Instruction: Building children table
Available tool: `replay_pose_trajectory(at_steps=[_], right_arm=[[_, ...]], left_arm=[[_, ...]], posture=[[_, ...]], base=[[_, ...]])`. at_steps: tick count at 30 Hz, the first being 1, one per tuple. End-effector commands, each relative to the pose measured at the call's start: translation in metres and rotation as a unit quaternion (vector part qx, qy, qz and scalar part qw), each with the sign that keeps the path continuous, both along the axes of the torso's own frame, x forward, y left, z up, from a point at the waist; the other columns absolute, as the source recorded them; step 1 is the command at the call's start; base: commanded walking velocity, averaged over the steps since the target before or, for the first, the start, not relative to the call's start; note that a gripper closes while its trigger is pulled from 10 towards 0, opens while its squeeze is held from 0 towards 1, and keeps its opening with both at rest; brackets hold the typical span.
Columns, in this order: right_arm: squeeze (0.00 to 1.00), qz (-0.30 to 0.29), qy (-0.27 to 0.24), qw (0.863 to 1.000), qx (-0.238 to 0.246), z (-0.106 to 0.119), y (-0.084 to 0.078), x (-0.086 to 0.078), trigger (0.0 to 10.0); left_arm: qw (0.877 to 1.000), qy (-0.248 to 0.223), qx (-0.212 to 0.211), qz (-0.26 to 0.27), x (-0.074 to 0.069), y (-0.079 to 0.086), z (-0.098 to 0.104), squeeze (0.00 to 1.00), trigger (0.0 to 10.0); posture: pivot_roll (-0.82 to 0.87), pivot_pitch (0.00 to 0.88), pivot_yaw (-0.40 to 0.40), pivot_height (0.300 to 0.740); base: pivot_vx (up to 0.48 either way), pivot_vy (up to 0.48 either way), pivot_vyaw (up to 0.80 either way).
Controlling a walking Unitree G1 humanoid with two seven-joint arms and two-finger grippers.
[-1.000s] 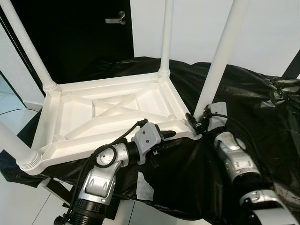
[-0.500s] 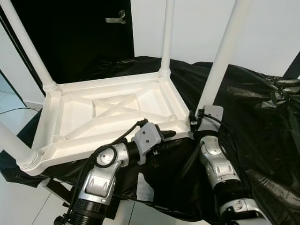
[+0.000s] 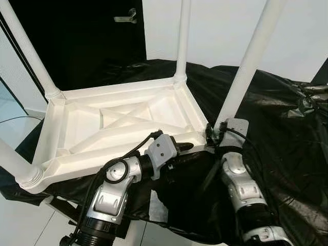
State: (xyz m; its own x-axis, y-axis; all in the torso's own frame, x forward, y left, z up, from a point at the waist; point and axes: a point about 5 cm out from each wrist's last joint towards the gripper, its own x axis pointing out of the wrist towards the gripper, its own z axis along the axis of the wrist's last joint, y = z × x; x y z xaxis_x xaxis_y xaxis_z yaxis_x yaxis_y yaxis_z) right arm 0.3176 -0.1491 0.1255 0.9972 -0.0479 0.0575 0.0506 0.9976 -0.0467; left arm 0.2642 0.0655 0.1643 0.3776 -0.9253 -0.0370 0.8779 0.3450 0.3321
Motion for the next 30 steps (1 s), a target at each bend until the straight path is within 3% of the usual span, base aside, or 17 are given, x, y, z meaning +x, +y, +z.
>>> replay_pose_trajectory(at_steps=[1, 4, 5, 6, 9, 13, 16, 17, 18, 19, 20, 21, 22, 23, 30], right_arm=[[1.0, 0.023, -0.003, 1.0, 0.006, -0.001, 0.001, -0.003, 10.0], [1.0, 0.069, -0.002, 0.998, 0.003, -0.001, -0.001, -0.005, 10.0], [0.0, 0.102, 0.0, 0.995, 0.003, -0.002, -0.004, -0.005, 10.0], [0.0, 0.102, 0.0, 0.995, 0.003, -0.002, -0.004, -0.005, 10.0], [0.0, 0.181, 0.011, 0.983, -0.014, -0.002, -0.014, 0.001, 10.0], [0.0, 0.202, 0.017, 0.979, -0.022, -0.001, -0.017, 0.004, 10.0], [0.0, 0.277, 0.039, 0.958, -0.058, 0.002, -0.018, 0.021, 10.0], [0.0, 0.277, 0.039, 0.958, -0.058, 0.002, -0.018, 0.021, 10.0], [0.0, 0.295, 0.04, 0.953, -0.061, 0.005, -0.015, 0.024, 8.0], [0.0, 0.295, 0.04, 0.953, -0.061, 0.005, -0.015, 0.024, 8.0], [0.0, 0.312, 0.04, 0.947, -0.064, 0.006, -0.012, 0.025, 7.1], [0.0, 0.326, 0.04, 0.942, -0.069, 0.008, -0.01, 0.026, 4.4], [0.0, 0.326, 0.04, 0.942, -0.069, 0.008, -0.01, 0.026, 4.4], [0.0, 0.339, 0.041, 0.937, -0.072, 0.008, -0.009, 0.026, 0.0], [0.0, 0.355, 0.048, 0.93, -0.078, 0.005, -0.011, 0.024, 0.0]], left_arm=[[0.998, -0.009, -0.015, 0.058, 0.004, 0.0, 0.0, 0.0, 10.0], [0.998, -0.009, -0.015, 0.058, 0.004, 0.0, 0.0, 0.0, 10.0], [0.998, -0.008, -0.016, 0.057, 0.004, 0.0, -0.001, 0.0, 10.0], [0.998, -0.008, -0.016, 0.057, 0.004, 0.0, -0.001, 0.0, 10.0], [0.998, -0.008, -0.016, 0.056, 0.005, 0.0, -0.001, 0.0, 10.0], [0.998, -0.009, -0.016, 0.055, 0.005, 0.0, 0.0, 0.0, 10.0], [0.998, -0.011, -0.016, 0.057, 0.008, 0.002, 0.0, 0.0, 10.0], [0.998, -0.011, -0.016, 0.057, 0.008, 0.002, 0.0, 0.0, 10.0], [0.998, -0.012, -0.017, 0.057, 0.008, 0.002, 0.001, 0.0, 10.0], [0.998, -0.012, -0.017, 0.057, 0.008, 0.002, 0.001, 0.0, 10.0], [0.998, -0.013, -0.017, 0.058, 0.009, 0.002, 0.001, 0.0, 10.0], [0.998, -0.015, -0.019, 0.059, 0.009, 0.002, 0.002, 0.0, 10.0], [0.998, -0.015, -0.019, 0.059, 0.009, 0.002, 0.002, 0.0, 10.0], [0.998, -0.015, -0.02, 0.061, 0.01, 0.001, 0.003, 0.0, 10.0], [0.997, -0.015, -0.022, 0.067, 0.01, 0.002, 0.002, 0.0, 10.0]], posture=[[0.01, 0.0, -0.038, 0.74], [0.01, 0.0, -0.037, 0.74], [0.0, 0.0, -0.036, 0.74], [0.0, 0.0, -0.036, 0.74], [0.0, 0.0, -0.033, 0.74], [0.0, 0.0, -0.034, 0.74], [-0.01, 0.0, -0.027, 0.74], [-0.01, 0.0, -0.027, 0.74], [0.0, 0.0, -0.03, 0.74], [0.0, 0.0, -0.03, 0.74], [0.0, 0.0, -0.03, 0.74], [0.0, 0.0, -0.032, 0.74], [0.0, 0.0, -0.032, 0.74], [0.0, 0.0, -0.036, 0.74], [0.01, 0.0, -0.042, 0.74]], base=[[0.0, 0.0, 0.0], [0.0, 0.0, 0.0], [0.0, 0.0, 0.0], [0.0, 0.0, 0.0], [0.0, 0.0, 0.0], [0.0, 0.0, 0.0], [0.0, 0.0, 0.0], [0.0, 0.0, 0.0], [0.0, 0.0, 0.0], [0.0, 0.0, 0.0], [0.0, 0.0, 0.0], [0.0, 0.0, 0.0], [0.0, 0.0, 0.0], [0.0, 0.0, 0.0], [0.0, 0.0, 0.0]])
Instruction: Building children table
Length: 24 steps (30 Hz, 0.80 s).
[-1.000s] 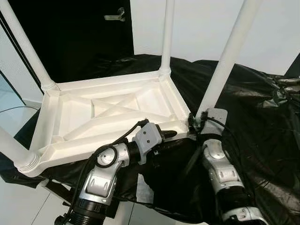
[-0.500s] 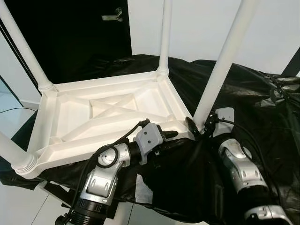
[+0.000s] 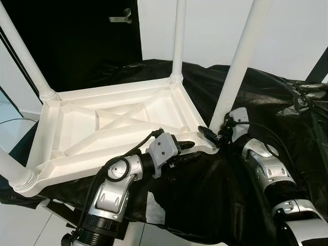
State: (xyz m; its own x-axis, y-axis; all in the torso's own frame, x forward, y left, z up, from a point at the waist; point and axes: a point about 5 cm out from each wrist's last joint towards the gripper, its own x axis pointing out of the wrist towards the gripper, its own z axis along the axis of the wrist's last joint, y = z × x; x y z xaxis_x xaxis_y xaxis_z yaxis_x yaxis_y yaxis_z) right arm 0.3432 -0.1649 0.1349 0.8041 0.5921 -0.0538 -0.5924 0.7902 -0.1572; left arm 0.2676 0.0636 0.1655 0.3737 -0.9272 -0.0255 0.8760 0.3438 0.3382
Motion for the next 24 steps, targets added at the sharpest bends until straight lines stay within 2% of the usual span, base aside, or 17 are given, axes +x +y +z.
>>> replay_pose_trajectory(at_steps=[1, 6, 9, 12, 13, 16, 21, 22, 24], right_arm=[[0.0, 0.023, 0.012, 1.0, -0.012, -0.006, 0.003, -0.002, 0.0], [0.0, -0.03, 0.019, 0.999, -0.019, -0.013, -0.006, -0.001, 0.0], [0.0, -0.096, 0.01, 0.995, -0.03, -0.016, -0.01, -0.001, 0.0], [0.0, -0.177, 0.021, 0.984, -0.006, -0.018, -0.011, 0.002, 0.0], [0.0, -0.177, 0.021, 0.984, -0.006, -0.018, -0.011, 0.002, 0.0], [0.0, -0.226, 0.018, 0.974, 0.005, -0.019, -0.007, 0.0, 0.0], [0.0, -0.25, 0.015, 0.968, 0.014, -0.019, -0.001, -0.001, 0.0], [0.0, -0.285, 0.012, 0.958, 0.021, -0.02, 0.008, -0.003, 0.0], [0.0, -0.381, 0.013, 0.924, 0.04, -0.024, 0.021, -0.007, 0.0]], left_arm=[[0.997, -0.009, -0.019, 0.07, 0.006, 0.004, 0.001, 0.0, 10.0], [0.997, -0.01, -0.019, 0.074, 0.006, 0.006, 0.001, 0.0, 10.0], [0.997, -0.009, -0.019, 0.074, 0.006, 0.006, 0.001, 0.0, 10.0], [0.997, -0.009, -0.019, 0.072, 0.006, 0.005, 0.001, 0.0, 10.0], [0.997, -0.009, -0.019, 0.072, 0.006, 0.005, 0.001, 0.0, 10.0], [0.997, -0.009, -0.019, 0.07, 0.006, 0.005, 0.001, 0.0, 10.0], [0.997, -0.009, -0.019, 0.07, 0.006, 0.005, 0.001, 0.0, 10.0], [0.997, -0.008, -0.019, 0.069, 0.005, 0.005, 0.001, 0.0, 10.0], [0.997, -0.008, -0.019, 0.068, 0.005, 0.005, 0.0, 0.0, 10.0]], posture=[[0.01, 0.0, -0.042, 0.74], [0.01, 0.0, -0.039, 0.74], [0.0, 0.0, -0.036, 0.74], [0.0, 0.0, -0.033, 0.74], [0.0, 0.0, -0.033, 0.74], [0.0, 0.0, -0.032, 0.74], [0.0, 0.0, -0.031, 0.74], [0.0, 0.0, -0.032, 0.74], [0.01, 0.0, -0.035, 0.74]], base=[[0.0, 0.0, 0.0], [0.0, 0.0, 0.0], [0.0, 0.0, 0.0], [0.0, 0.0, 0.0], [0.0, 0.0, 0.0], [0.0, 0.0, 0.0], [0.0, 0.0, 0.0], [0.0, 0.0, 0.0], [0.0, 0.0, 0.0]])
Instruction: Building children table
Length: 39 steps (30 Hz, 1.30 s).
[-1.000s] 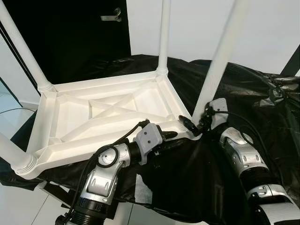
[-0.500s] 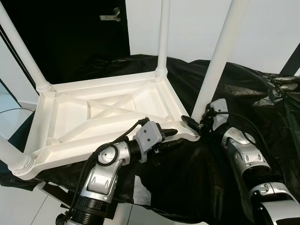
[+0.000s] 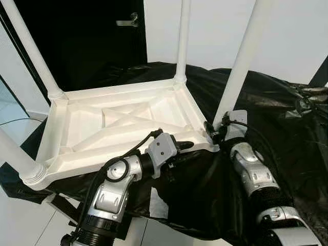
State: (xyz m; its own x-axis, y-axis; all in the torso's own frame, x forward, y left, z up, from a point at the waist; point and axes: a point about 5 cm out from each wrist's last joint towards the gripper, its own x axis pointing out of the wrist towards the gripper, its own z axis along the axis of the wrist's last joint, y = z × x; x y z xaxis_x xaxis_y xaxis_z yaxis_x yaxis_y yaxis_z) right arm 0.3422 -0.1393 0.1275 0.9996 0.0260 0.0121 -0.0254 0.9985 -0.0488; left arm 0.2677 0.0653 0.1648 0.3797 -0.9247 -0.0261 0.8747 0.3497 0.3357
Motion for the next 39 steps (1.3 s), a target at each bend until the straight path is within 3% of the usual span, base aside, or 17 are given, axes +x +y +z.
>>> replay_pose_trajectory(at_steps=[1, 3, 8, 9, 11, 12, 19, 20, 21, 26, 31, 33, 34, 35, 36, 39], right_arm=[[0.0, -0.084, 0.036, 0.996, -0.01, -0.017, -0.004, -0.006, 0.0], [0.0, -0.109, 0.04, 0.993, 0.01, -0.018, 0.006, -0.008, 0.0], [0.0, -0.09, 0.03, 0.995, 0.015, -0.015, 0.007, -0.007, 0.0], [0.0, -0.089, 0.028, 0.996, 0.012, -0.014, 0.005, -0.008, 4.9], [0.0, -0.089, 0.027, 0.996, 0.01, -0.014, 0.004, -0.008, 4.9], [0.0, -0.092, 0.028, 0.995, 0.01, -0.014, 0.003, -0.009, 10.0], [0.0, -0.102, 0.018, 0.995, 0.0, -0.01, 0.001, -0.012, 10.0], [0.85, -0.103, 0.012, 0.995, -0.002, -0.009, -0.001, -0.013, 10.0], [1.0, -0.099, 0.007, 0.995, -0.005, -0.008, -0.003, -0.013, 10.0], [1.0, -0.076, -0.006, 0.997, -0.001, -0.005, -0.009, -0.015, 10.0], [1.0, 0.01, -0.036, 0.999, 0.019, 0.004, -0.018, -0.017, 10.0], [0.86, 0.063, -0.046, 0.997, 0.016, 0.008, -0.027, -0.017, 10.0], [0.58, 0.089, -0.047, 0.995, 0.007, 0.009, -0.03, -0.017, 10.0], [0.58, 0.089, -0.047, 0.995, 0.007, 0.009, -0.03, -0.017, 10.0], [0.0, 0.111, -0.041, 0.993, 0.002, 0.009, -0.033, -0.015, 10.0], [0.0, 0.157, -0.029, 0.987, -0.026, 0.009, -0.038, -0.011, 10.0]], left_arm=[[0.998, -0.009, -0.019, 0.065, 0.005, 0.003, 0.001, 0.0, 10.0], [0.998, -0.008, -0.02, 0.065, 0.004, 0.003, 0.001, 0.0, 10.0], [0.998, -0.007, -0.019, 0.063, 0.004, 0.002, 0.001, 0.0, 10.0], [0.998, -0.008, -0.018, 0.064, 0.004, 0.002, 0.001, 0.0, 10.0], [0.998, -0.008, -0.018, 0.064, 0.004, 0.002, 0.001, 0.0, 10.0], [0.998, -0.008, -0.018, 0.065, 0.004, 0.003, 0.002, 0.0, 10.0], [0.998, -0.007, -0.018, 0.063, 0.003, 0.001, 0.002, 0.0, 10.0], [0.998, -0.007, -0.018, 0.063, 0.002, 0.001, 0.001, 0.0, 10.0], [0.998, -0.007, -0.018, 0.062, 0.002, 0.001, 0.001, 0.0, 10.0], [0.998, -0.005, -0.018, 0.062, 0.002, 0.001, 0.001, 0.0, 10.0], [0.998, -0.004, -0.02, 0.061, 0.002, 0.0, 0.002, 0.0, 10.0], [0.998, -0.004, -0.02, 0.059, 0.002, 0.0, 0.002, 0.0, 10.0], [0.998, -0.004, -0.02, 0.059, 0.003, 0.001, 0.002, 0.0, 10.0], [0.998, -0.004, -0.02, 0.059, 0.003, 0.001, 0.002, 0.0, 10.0], [0.998, -0.004, -0.02, 0.058, 0.003, 0.001, 0.002, 0.0, 10.0], [0.998, -0.005, -0.019, 0.058, 0.004, 0.002, 0.002, 0.0, 10.0]], posture=[[0.01, 0.0, -0.035, 0.74], [0.01, 0.0, -0.036, 0.74], [0.01, 0.0, -0.035, 0.74], [0.01, 0.0, -0.034, 0.74], [0.01, 0.0, -0.034, 0.74], [0.01, 0.0, -0.033, 0.74], [0.01, 0.0, -0.028, 0.74], [0.01, 0.0, -0.029, 0.74], [0.01, 0.0, -0.028, 0.74], [0.0, 0.0, -0.025, 0.74], [-0.01, 0.0, -0.021, 0.74], [-0.01, 0.0, -0.02, 0.74], [-0.01, 0.0, -0.017, 0.74], [-0.01, 0.0, -0.017, 0.74], [-0.01, 0.0, -0.017, 0.74], [-0.01, 0.0, -0.015, 0.74]], base=[[0.0, 0.0, 0.0], [0.0, 0.0, 0.0], [0.0, 0.0, 0.0], [0.0, 0.0, 0.0], [0.0, 0.0, 0.0], [0.0, 0.0, 0.0], [0.0, 0.0, 0.0], [0.0, 0.0, 0.0], [0.0, 0.0, 0.0], [0.0, 0.0, 0.0], [0.0, 0.0, 0.0], [0.0, 0.0, 0.0], [0.0, 0.0, 0.0], [0.0, 0.0, 0.0], [0.0, 0.0, 0.0], [0.0, 0.0, 0.0]])
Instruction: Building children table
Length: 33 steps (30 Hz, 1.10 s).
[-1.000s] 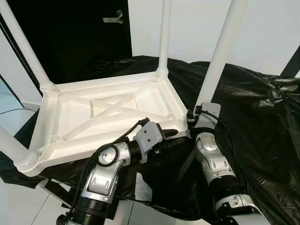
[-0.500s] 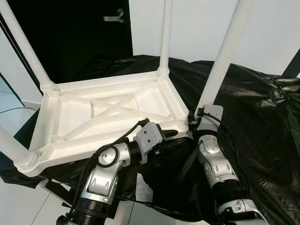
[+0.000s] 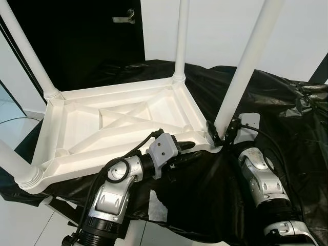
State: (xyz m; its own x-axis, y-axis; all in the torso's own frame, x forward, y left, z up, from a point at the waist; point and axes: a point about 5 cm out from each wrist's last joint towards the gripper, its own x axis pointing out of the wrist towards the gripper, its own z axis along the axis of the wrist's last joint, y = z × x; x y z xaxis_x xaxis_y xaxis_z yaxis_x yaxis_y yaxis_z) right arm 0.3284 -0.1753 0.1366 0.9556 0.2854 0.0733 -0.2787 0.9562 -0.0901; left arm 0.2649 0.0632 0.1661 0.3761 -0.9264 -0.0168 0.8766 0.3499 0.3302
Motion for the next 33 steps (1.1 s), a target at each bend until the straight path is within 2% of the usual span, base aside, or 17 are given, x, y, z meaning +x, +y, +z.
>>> replay_pose_trajectory(at_steps=[1, 6, 9, 10, 13, 16, 17, 19, 21, 24, 25, 26, 28, 30, 33], right_arm=[[0.0, 0.026, 0.004, 1.0, -0.012, 0.0, -0.002, 0.003, 10.0], [0.0, 0.063, 0.007, 0.997, -0.044, 0.003, -0.001, 0.008, 10.0], [0.0, 0.065, 0.005, 0.997, -0.05, 0.004, 0.0, 0.009, 10.0], [0.0, 0.058, -0.002, 0.997, -0.044, 0.005, 0.003, 0.006, 10.0], [0.0, 0.049, -0.01, 0.998, -0.035, 0.007, 0.005, 0.003, 10.0], [0.0, 0.024, -0.028, 0.999, -0.004, 0.009, 0.012, -0.008, 10.0], [0.0, 0.024, -0.028, 0.999, -0.004, 0.009, 0.012, -0.008, 10.0], [0.0, 0.015, -0.03, 0.999, 0.01, 0.008, 0.014, -0.01, 10.0], [0.0, 0.015, -0.03, 0.999, 0.01, 0.008, 0.014, -0.01, 10.0], [0.0, -0.013, -0.037, 0.999, 0.011, 0.007, 0.01, -0.003, 10.0], [0.0, -0.013, -0.037, 0.999, 0.011, 0.007, 0.01, -0.003, 10.0], [0.0, -0.012, -0.04, 0.999, 0.014, 0.01, 0.012, 0.003, 10.0], [0.0, -0.012, -0.04, 0.999, 0.014, 0.01, 0.012, 0.003, 10.0], [0.0, -0.02, -0.043, 0.999, 0.012, 0.012, 0.013, 0.008, 10.0], [0.0, -0.041, -0.045, 0.998, 0.016, 0.015, 0.012, 0.012, 10.0]], left_arm=[[0.998, -0.006, -0.014, 0.06, 0.006, 0.004, 0.001, 0.0, 10.0], [0.998, -0.011, -0.011, 0.064, 0.007, 0.008, 0.002, 0.0, 10.0], [0.997, -0.013, -0.008, 0.069, 0.007, 0.012, 0.003, 0.0, 10.0], [0.997, -0.013, -0.004, 0.082, 0.008, 0.021, 0.004, 0.0, 10.0], [0.996, -0.013, -0.002, 0.092, 0.008, 0.028, 0.006, 0.0, 10.0], [0.994, -0.007, -0.008, 0.112, 0.002, 0.047, 0.012, 0.0, 10.0], [0.994, -0.007, -0.008, 0.112, 0.002, 0.047, 0.012, 0.0, 10.0], [0.992, -0.006, -0.003, 0.125, 0.001, 0.058, 0.013, 0.0, 10.0], [0.992, -0.006, -0.003, 0.125, 0.001, 0.058, 0.013, 0.0, 10.0], [0.99, -0.005, 0.017, 0.138, 0.005, 0.078, 0.014, 0.0, 10.0], [0.99, -0.005, 0.017, 0.138, 0.005, 0.078, 0.014, 0.0, 10.0], [0.988, -0.012, 0.036, 0.147, 0.011, 0.091, 0.017, 0.0, 10.0], [0.988, -0.012, 0.036, 0.147, 0.011, 0.091, 0.017, 0.0, 10.0], [0.987, -0.017, 0.049, 0.155, 0.016, 0.1, 0.02, 0.0, 10.0], [0.986, -0.023, 0.059, 0.153, 0.019, 0.105, 0.024, 0.0, 10.0]], posture=[[-0.01, 0.0, -0.015, 0.74], [0.01, 0.0, -0.031, 0.74], [0.02, 0.0, -0.035, 0.74], [0.03, 0.0, -0.038, 0.74], [0.03, 0.0, -0.036, 0.74], [0.03, 0.0, -0.018, 0.74], [0.03, 0.0, -0.018, 0.74], [0.03, 0.0, -0.01, 0.74], [0.03, 0.0, -0.01, 0.74], [0.03, 0.0, 0.0, 0.74], [0.03, 0.0, 0.0, 0.74], [0.03, 0.0, 0.012, 0.74], [0.03, 0.0, 0.012, 0.74], [0.03, 0.0, 0.017, 0.74], [0.03, 0.0, 0.017, 0.74]], base=[[0.0, 0.0, 0.0], [0.0, 0.0, 0.0], [0.0, 0.0, 0.0], [0.0, 0.0, 0.0], [0.0, 0.0, 0.0], [0.0, 0.0, 0.0], [0.0, 0.0, 0.0], [0.0, 0.0, 0.0], [0.0, 0.0, 0.0], [0.0, 0.0, 0.0], [0.0, 0.0, 0.0], [0.0, 0.0, 0.0], [0.0, 0.0, 0.0], [0.0, 0.0, 0.0], [0.0, 0.0, 0.0]])
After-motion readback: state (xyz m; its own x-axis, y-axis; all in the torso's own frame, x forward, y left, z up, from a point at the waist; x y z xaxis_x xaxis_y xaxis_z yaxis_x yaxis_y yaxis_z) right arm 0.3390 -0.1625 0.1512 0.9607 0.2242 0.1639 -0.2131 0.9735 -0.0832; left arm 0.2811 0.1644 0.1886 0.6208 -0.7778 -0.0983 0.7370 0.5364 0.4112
